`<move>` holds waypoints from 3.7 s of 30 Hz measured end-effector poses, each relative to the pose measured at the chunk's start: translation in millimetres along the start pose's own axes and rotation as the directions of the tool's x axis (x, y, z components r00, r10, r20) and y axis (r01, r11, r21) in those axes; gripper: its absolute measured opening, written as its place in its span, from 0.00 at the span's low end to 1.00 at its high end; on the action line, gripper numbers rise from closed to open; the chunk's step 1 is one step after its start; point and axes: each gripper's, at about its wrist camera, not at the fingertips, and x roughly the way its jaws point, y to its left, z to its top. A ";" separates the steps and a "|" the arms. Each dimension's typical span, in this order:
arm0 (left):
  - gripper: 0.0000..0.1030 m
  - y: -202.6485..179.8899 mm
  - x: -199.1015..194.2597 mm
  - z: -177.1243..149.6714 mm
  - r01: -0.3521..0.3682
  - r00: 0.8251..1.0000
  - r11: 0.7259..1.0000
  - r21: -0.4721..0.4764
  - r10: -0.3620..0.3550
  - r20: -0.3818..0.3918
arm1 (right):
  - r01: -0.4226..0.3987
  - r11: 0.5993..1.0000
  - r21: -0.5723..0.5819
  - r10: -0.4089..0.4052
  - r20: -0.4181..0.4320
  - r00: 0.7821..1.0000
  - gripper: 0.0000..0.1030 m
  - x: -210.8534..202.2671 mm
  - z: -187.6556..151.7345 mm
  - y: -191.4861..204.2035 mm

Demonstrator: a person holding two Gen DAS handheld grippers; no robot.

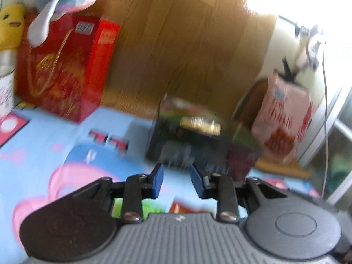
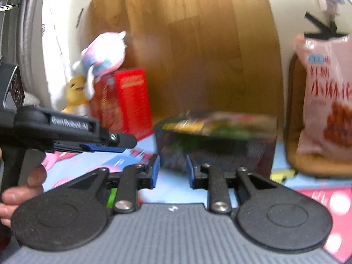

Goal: Organize snacks

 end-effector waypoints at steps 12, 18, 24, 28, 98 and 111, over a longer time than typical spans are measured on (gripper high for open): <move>0.27 16.0 -20.5 -53.7 0.025 0.993 0.997 -0.077 -0.033 -0.115 | -0.066 0.998 -0.004 0.064 -0.191 0.980 0.02 3.3 -23.7 24.4; 0.29 -1.0 -29.6 -67.8 0.057 0.995 0.998 0.017 -0.055 -0.084 | -0.131 0.988 0.086 0.145 -0.198 0.969 0.04 -47.1 -56.2 24.3; 0.35 -22.5 -30.0 -79.0 -0.005 0.999 0.990 0.140 0.012 -0.049 | -0.174 0.967 0.186 0.208 -0.181 0.961 0.18 -70.6 -73.2 20.6; 0.40 -18.6 -30.3 -78.5 -0.009 0.999 0.992 0.123 0.015 -0.047 | -0.144 0.969 0.203 0.185 -0.200 0.962 0.33 -63.3 -72.5 23.2; 0.55 -21.1 -32.4 -79.0 0.025 0.999 0.990 0.136 -0.019 -0.049 | 0.072 0.961 0.265 -0.055 -0.072 0.996 0.49 -82.7 -73.2 8.9; 0.56 -20.3 -33.1 -79.2 0.038 0.998 0.991 0.126 -0.032 -0.051 | 0.122 0.949 0.290 -0.115 -0.041 0.993 0.61 -86.1 -72.8 2.3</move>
